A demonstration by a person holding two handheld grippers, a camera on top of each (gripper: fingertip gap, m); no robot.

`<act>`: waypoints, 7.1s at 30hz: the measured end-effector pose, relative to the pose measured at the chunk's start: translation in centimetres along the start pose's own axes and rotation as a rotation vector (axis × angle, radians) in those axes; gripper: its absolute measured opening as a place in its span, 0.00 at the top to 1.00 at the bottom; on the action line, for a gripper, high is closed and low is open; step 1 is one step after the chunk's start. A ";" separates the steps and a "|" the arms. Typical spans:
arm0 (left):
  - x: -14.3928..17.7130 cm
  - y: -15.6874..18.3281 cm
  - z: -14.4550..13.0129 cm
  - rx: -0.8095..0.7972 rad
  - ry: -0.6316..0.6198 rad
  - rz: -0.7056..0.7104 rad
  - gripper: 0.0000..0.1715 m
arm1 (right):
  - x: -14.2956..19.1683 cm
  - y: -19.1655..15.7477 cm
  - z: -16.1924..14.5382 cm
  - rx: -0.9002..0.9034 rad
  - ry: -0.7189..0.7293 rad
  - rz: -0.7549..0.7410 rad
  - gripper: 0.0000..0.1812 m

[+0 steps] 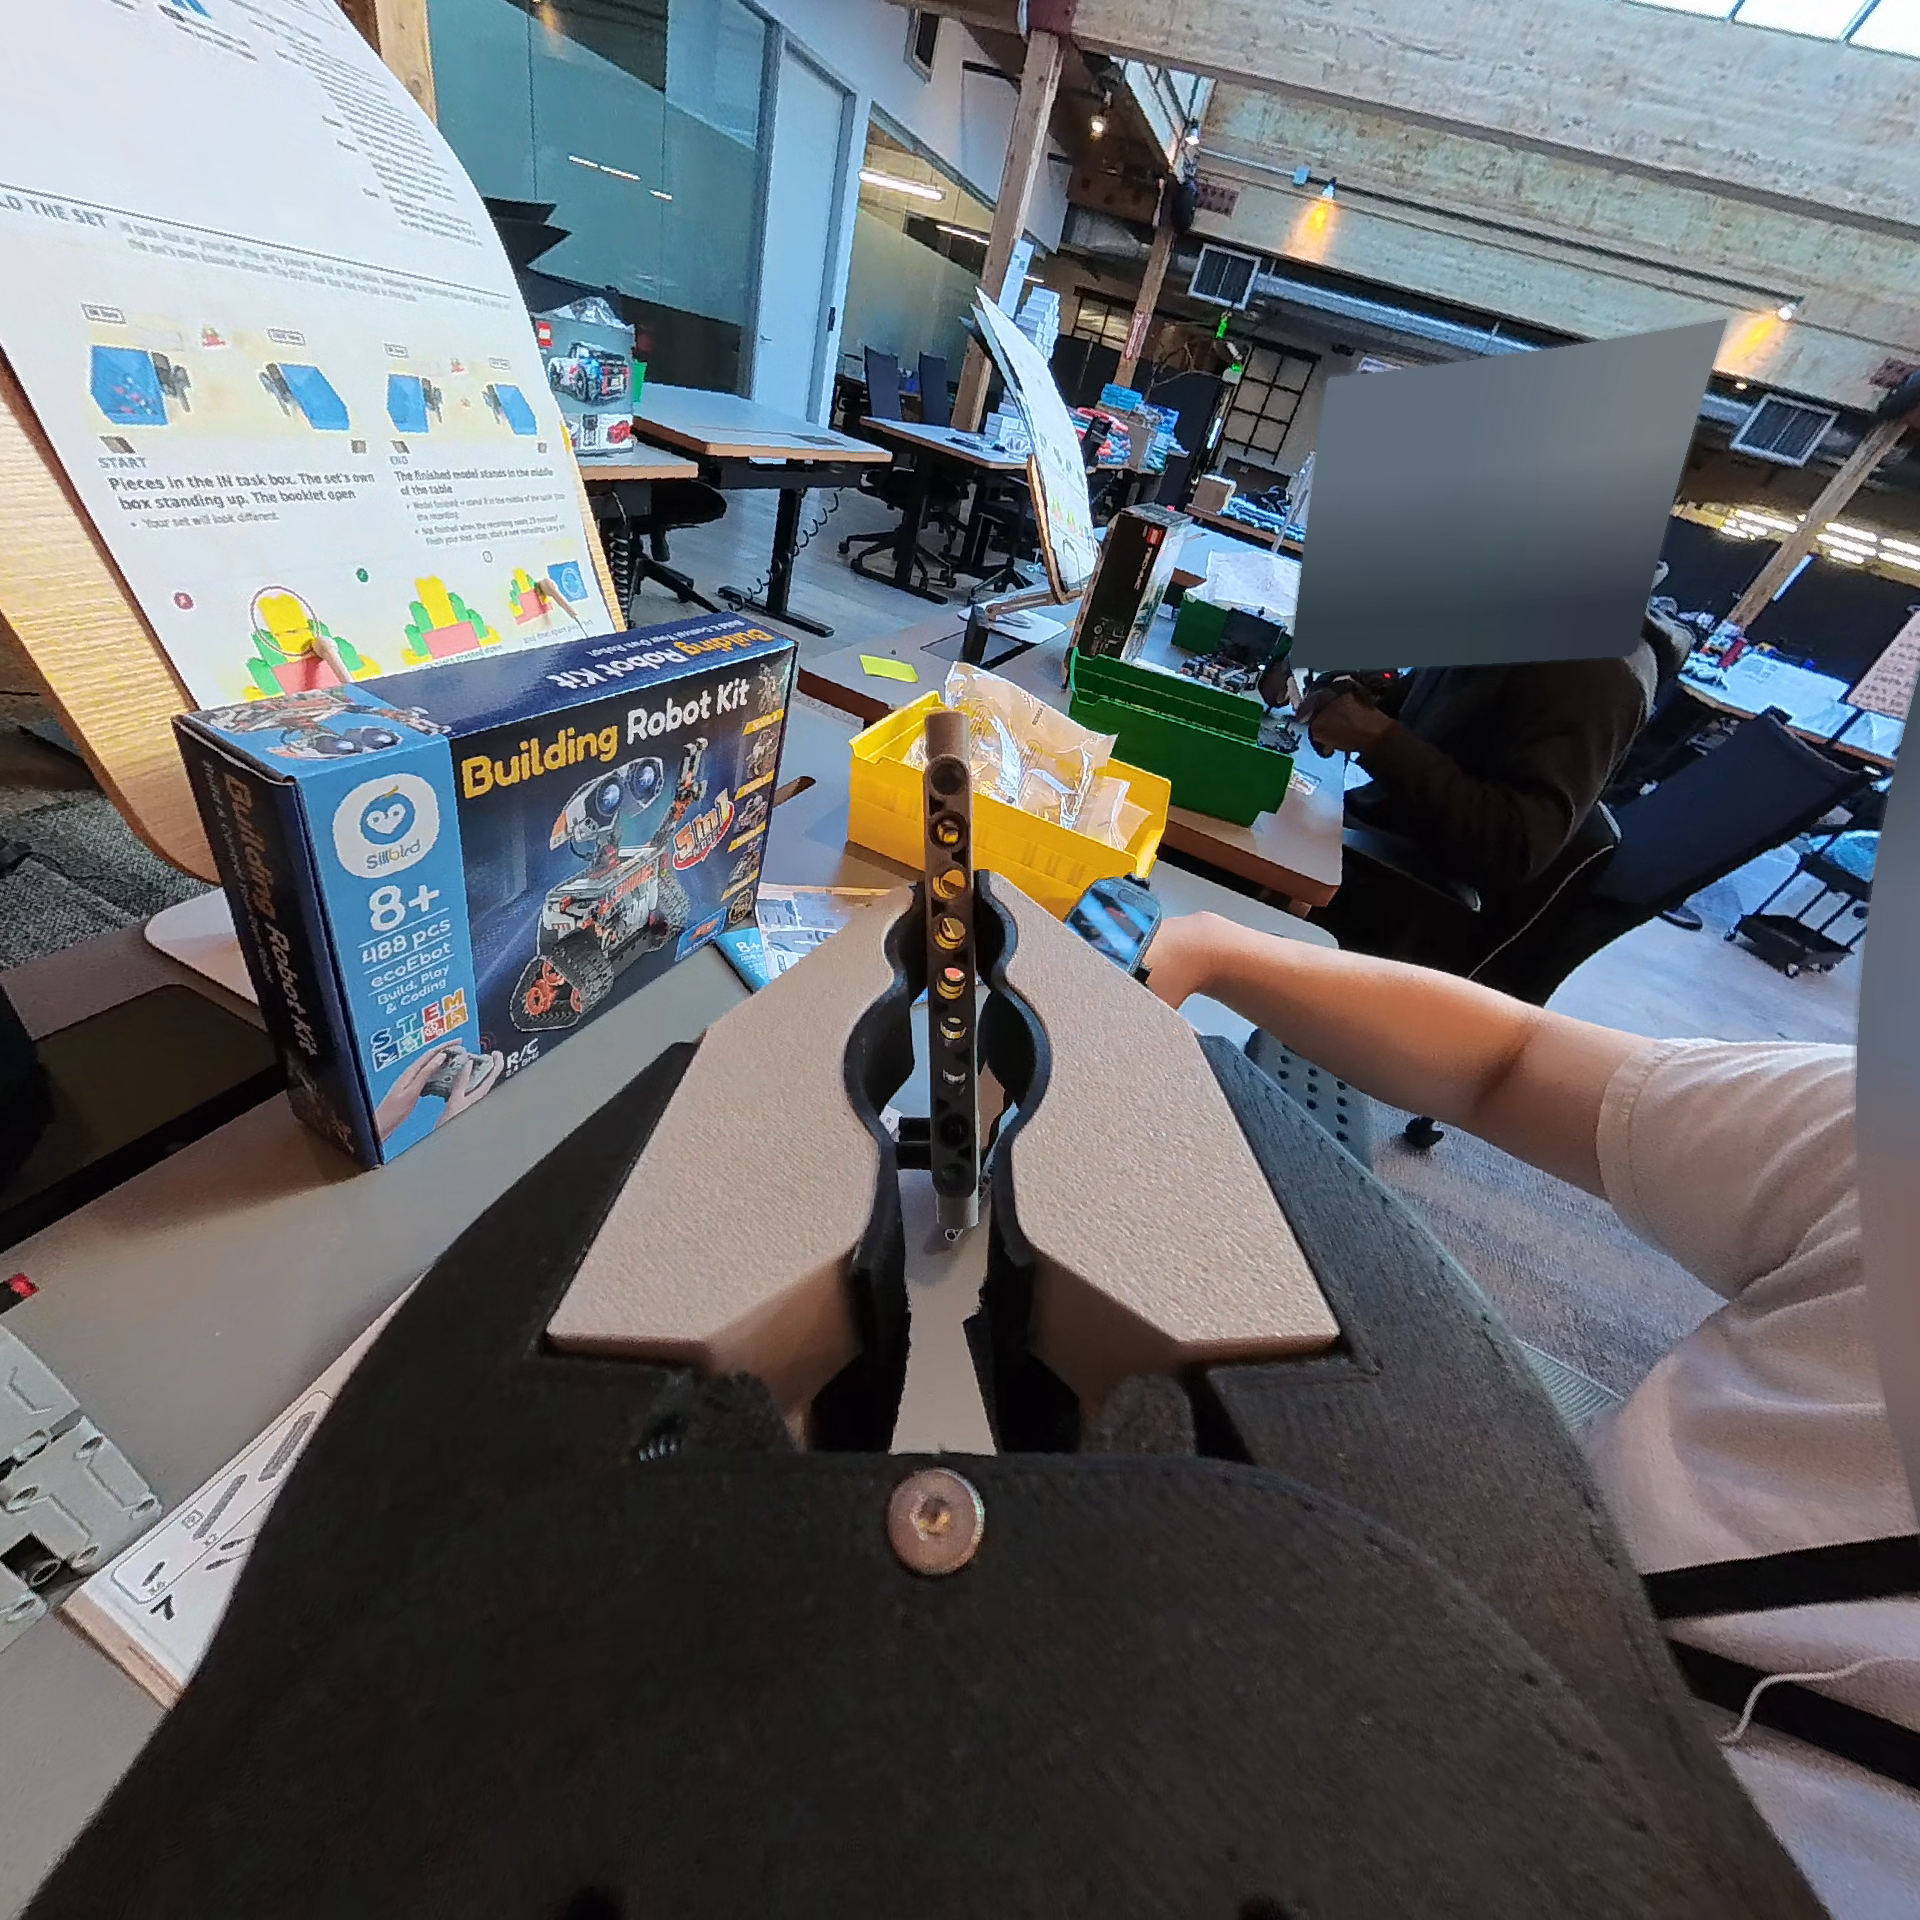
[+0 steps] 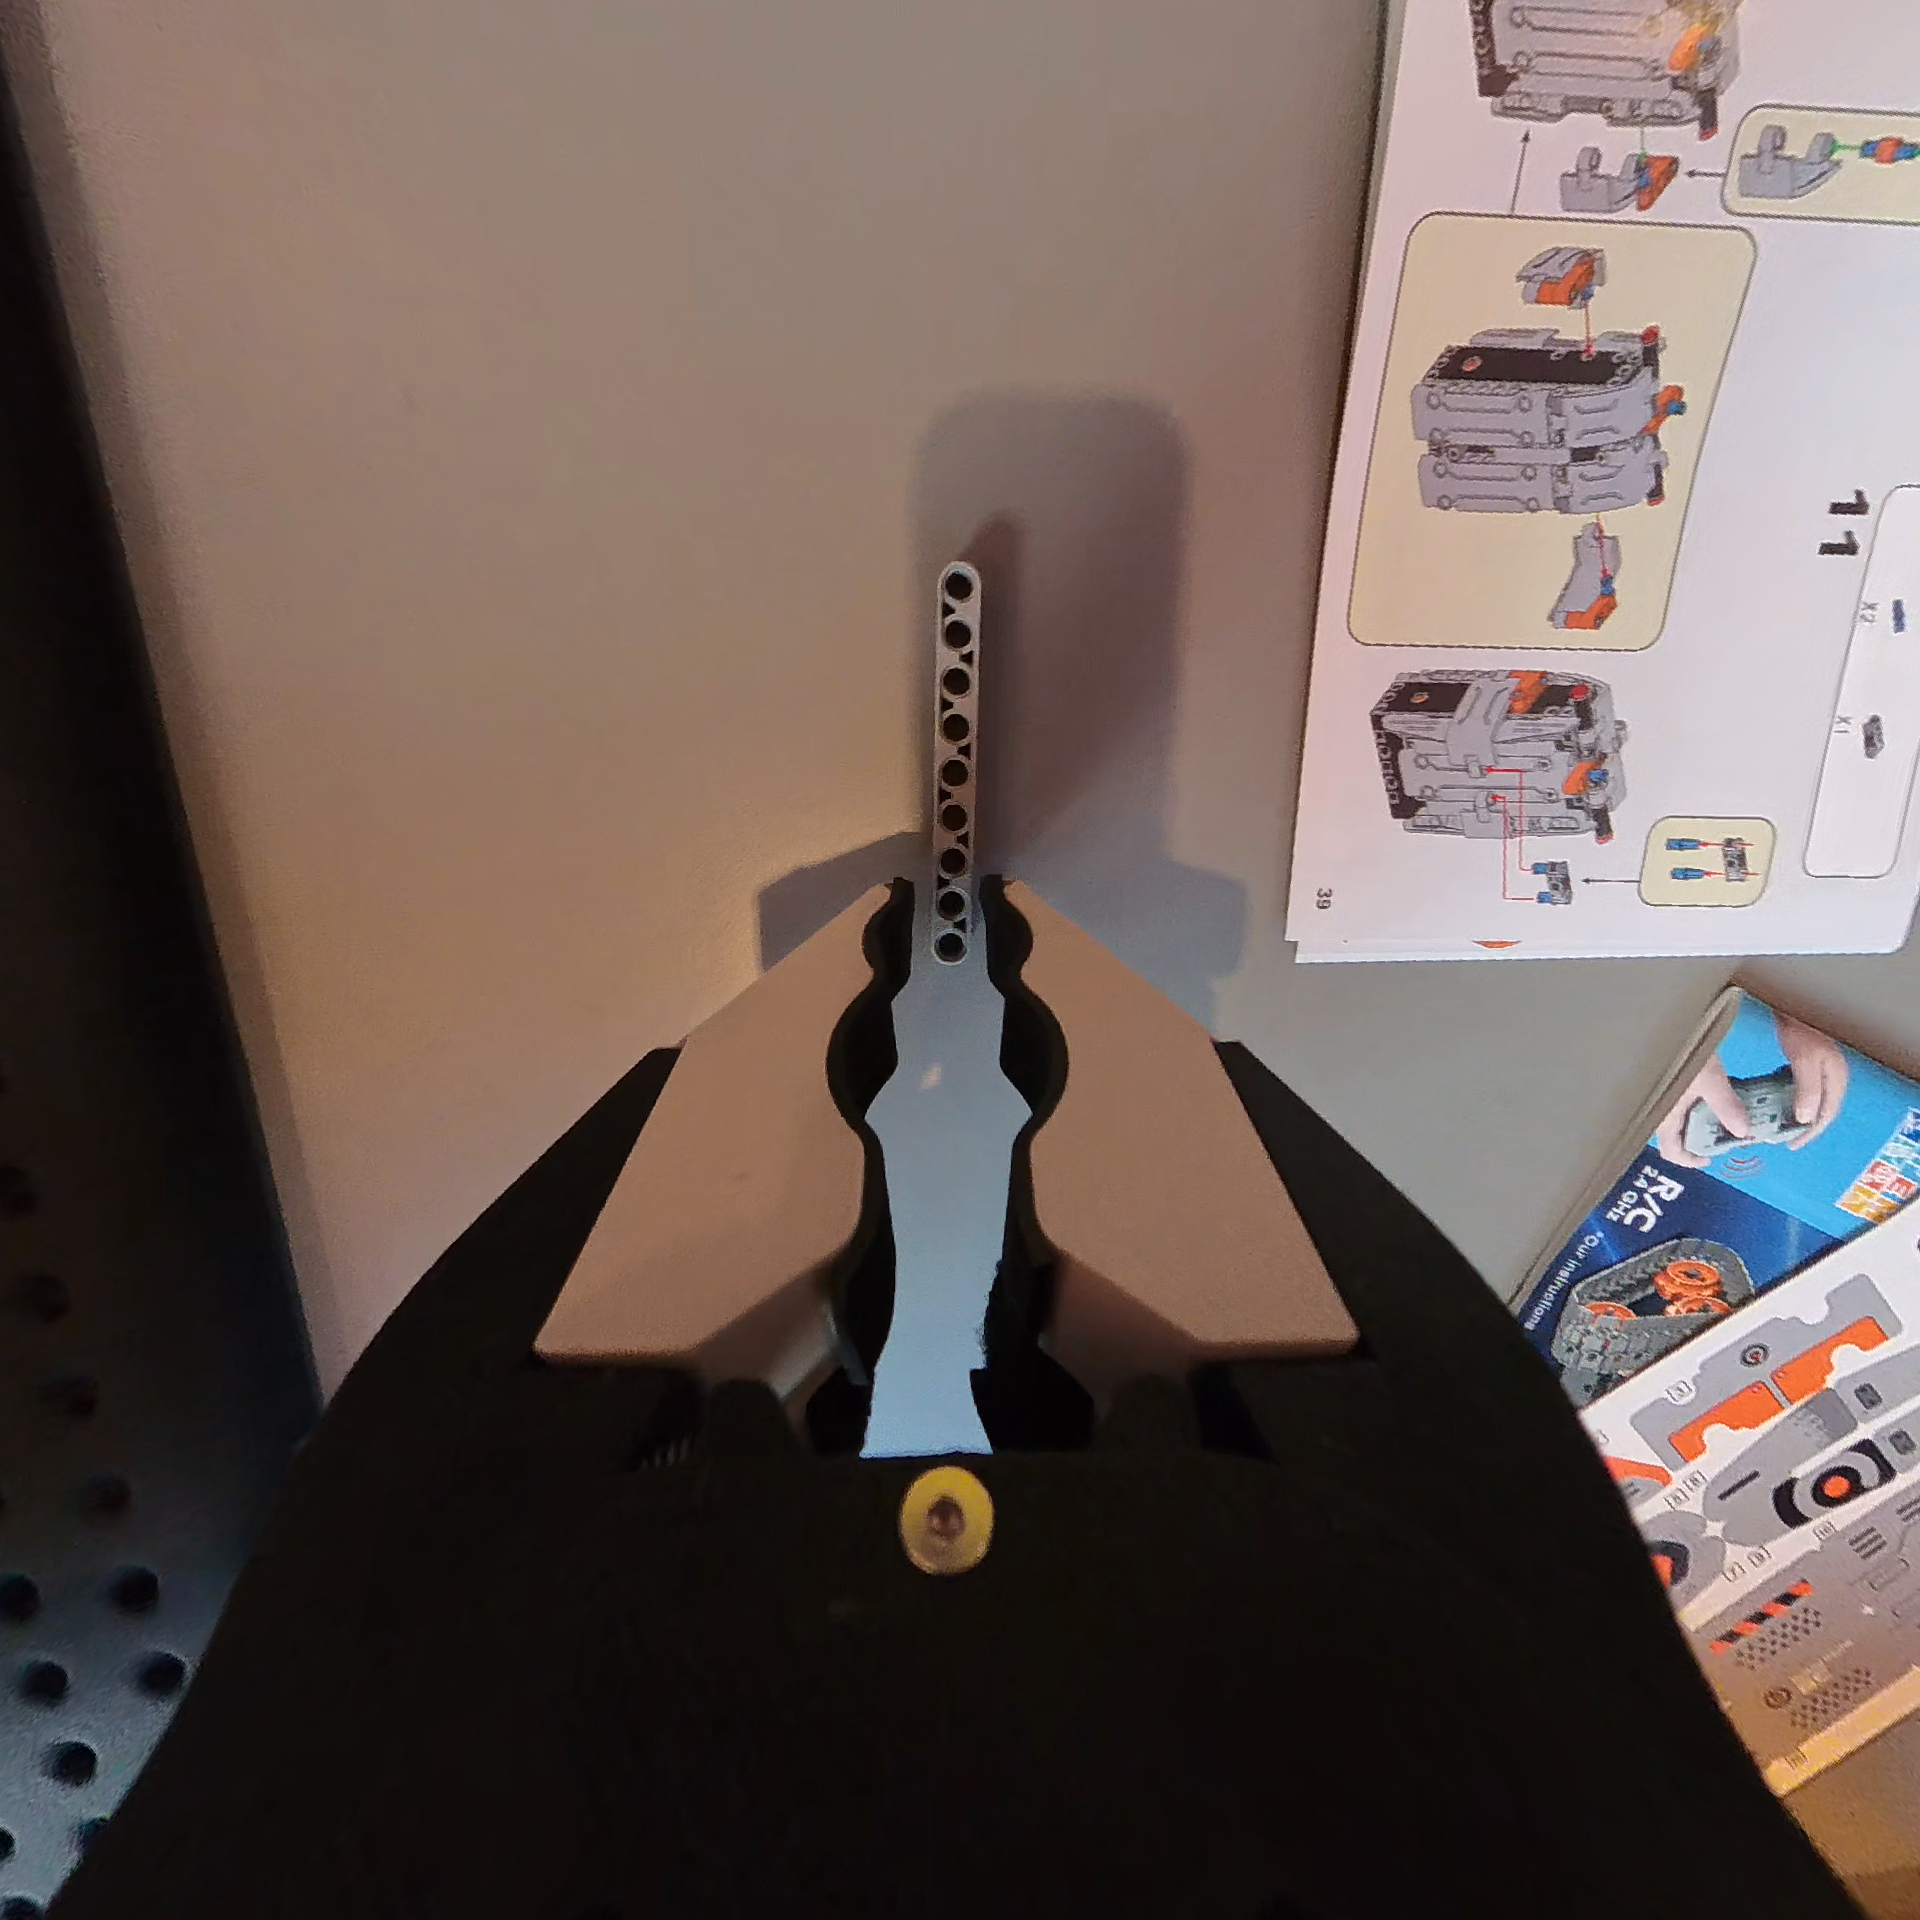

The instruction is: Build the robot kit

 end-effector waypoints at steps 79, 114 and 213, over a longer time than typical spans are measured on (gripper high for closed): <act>-6.5 4.0 2.4 0.068 0.328 -0.276 0.98 | 18.9 0.9 17.9 -0.241 1.641 0.622 0.96; -6.7 5.0 3.0 0.056 0.455 -0.283 0.97 | 20.8 -0.9 18.1 -0.197 1.681 0.216 0.97; -2.1 -0.1 3.8 0.137 0.740 -0.284 0.98 | 18.9 14.5 -4.5 -0.720 1.149 -0.799 0.96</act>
Point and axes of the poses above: each gripper's, where its closed fingertips meet, x back along the fingers, z out of its top, y = z × x across the jaws, the point moved 6 cm from there along x, back along the fingers
